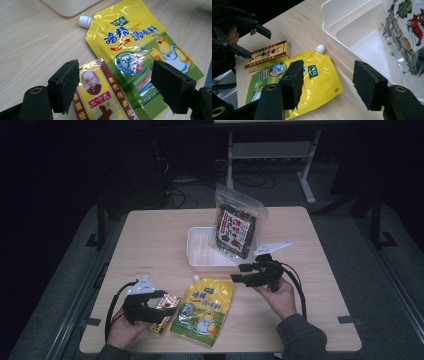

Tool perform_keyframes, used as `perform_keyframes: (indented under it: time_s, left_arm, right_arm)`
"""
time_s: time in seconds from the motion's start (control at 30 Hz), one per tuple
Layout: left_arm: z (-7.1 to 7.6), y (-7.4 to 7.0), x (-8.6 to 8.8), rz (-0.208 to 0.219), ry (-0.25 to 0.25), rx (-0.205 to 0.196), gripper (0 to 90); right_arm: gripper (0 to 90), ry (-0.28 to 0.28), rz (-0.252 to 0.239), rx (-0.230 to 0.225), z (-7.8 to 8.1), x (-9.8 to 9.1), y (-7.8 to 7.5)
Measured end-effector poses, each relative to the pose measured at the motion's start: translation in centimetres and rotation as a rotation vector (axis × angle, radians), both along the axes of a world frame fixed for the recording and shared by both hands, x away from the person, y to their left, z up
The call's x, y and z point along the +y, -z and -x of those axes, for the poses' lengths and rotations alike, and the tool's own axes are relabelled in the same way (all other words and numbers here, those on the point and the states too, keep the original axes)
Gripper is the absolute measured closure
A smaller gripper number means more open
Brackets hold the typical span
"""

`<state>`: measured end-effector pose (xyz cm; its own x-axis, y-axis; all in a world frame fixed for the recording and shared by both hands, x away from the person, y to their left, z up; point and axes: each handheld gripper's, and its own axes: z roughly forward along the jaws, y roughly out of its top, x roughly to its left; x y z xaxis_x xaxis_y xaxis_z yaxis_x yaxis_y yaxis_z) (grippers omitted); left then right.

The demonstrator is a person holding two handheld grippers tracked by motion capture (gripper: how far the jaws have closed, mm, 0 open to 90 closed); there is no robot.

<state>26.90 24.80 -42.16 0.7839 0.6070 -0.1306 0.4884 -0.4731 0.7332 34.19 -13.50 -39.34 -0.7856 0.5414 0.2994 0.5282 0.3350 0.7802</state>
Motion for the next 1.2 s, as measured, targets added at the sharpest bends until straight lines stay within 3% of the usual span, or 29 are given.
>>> perform_keyframes:
  time_s: [0.37,0.67,0.87,1.2]
  left_arm:
    - [0.2,0.1,-0.6,-0.011,0.010,-0.004,21.0]
    - [0.3,0.1,-0.8,-0.019,0.019,-0.006,21.1]
    - [0.2,0.2,-1.1,-0.022,0.028,-0.004,21.2]
    - [0.2,0.1,-1.2,-0.023,0.026,-0.004,21.3]
  right_arm:
    - [39.9,-0.036,0.038,0.012,1.1,1.4,0.7]
    - [39.6,-0.017,0.107,0.042,1.1,1.8,1.8]
    - [39.0,-0.004,0.152,0.086,0.3,1.7,2.5]
    - [40.3,0.004,0.179,0.194,-1.1,1.9,4.1]
